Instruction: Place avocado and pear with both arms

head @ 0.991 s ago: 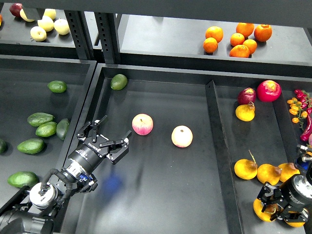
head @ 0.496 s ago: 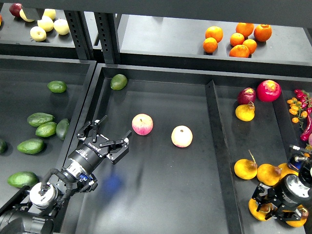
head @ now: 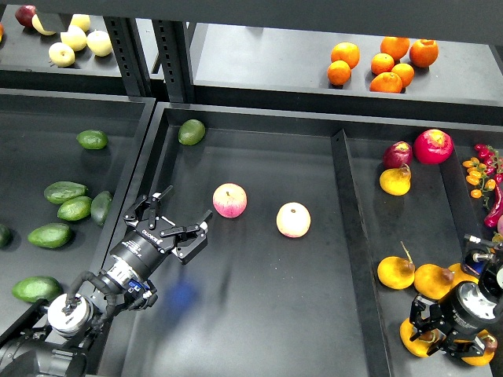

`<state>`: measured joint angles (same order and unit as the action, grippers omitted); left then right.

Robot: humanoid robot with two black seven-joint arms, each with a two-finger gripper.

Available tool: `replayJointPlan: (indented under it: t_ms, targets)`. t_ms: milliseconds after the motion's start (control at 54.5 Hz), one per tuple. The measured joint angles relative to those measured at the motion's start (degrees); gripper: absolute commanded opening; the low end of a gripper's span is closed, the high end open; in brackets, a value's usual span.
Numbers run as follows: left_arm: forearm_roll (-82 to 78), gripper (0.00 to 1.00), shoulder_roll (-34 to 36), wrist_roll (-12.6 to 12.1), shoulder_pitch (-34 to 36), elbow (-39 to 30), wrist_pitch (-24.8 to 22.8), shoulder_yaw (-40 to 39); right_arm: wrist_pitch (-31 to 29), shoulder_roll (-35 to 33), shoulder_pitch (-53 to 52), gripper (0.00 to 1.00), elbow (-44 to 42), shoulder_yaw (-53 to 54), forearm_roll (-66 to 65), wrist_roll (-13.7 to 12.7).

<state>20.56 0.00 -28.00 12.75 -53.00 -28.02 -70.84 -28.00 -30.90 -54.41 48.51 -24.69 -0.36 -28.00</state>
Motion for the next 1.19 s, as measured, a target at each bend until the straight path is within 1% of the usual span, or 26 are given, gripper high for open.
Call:
replayJointPlan:
  t_ms: [92, 220, 257, 385, 514, 808, 1028, 1193]
  targets:
    - [0.0, 0.99, 0.0, 0.0, 0.0, 0.0, 0.0, 0.0, 0.0, -0.2, 0.0, 0.76, 0.2, 0.0, -0.1, 0.0]
    - [0.0, 0.99, 0.0, 0.0, -0.1, 0.0, 0.0, 0.0, 0.0, -0.3, -0.3, 0.86, 0.4, 0.0, -0.1, 0.0]
    - [0.0, 0.99, 0.0, 0.0, -0.1, 0.1, 0.0, 0.0, 0.0, -0.3, -0.5, 0.91, 0.6, 0.0, -0.1, 0.0]
    - [0.0, 0.99, 0.0, 0.0, 0.0, 0.1, 0.0, 0.0, 0.0, -1.0, -1.2, 0.99, 1.8, 0.0, 0.0, 0.0]
    - [0.0, 0.99, 0.0, 0.0, 0.0, 0.2, 0.0, 0.0, 0.0, -3.2, -2.1, 0.99, 4.4, -0.1, 0.4, 0.0]
    - [0.0, 0.99, 0.0, 0.0, 0.0, 0.4, 0.0, 0.1, 0.0, -11.1, -2.6, 0.99, 10.9, 1.2, 2.5, 0.0]
    - [0.0, 0.99, 0.0, 0.0, -0.2, 2.3, 0.0, -0.1, 0.0, -18.3, 2.2, 0.99, 15.1, 7.1, 8.4, 0.0]
    - [0.0, 0.99, 0.0, 0.0, -0.2, 3.7, 0.0, -1.0, 0.0, -22.2, 6.5, 0.99, 15.4, 11.4, 13.6, 0.0]
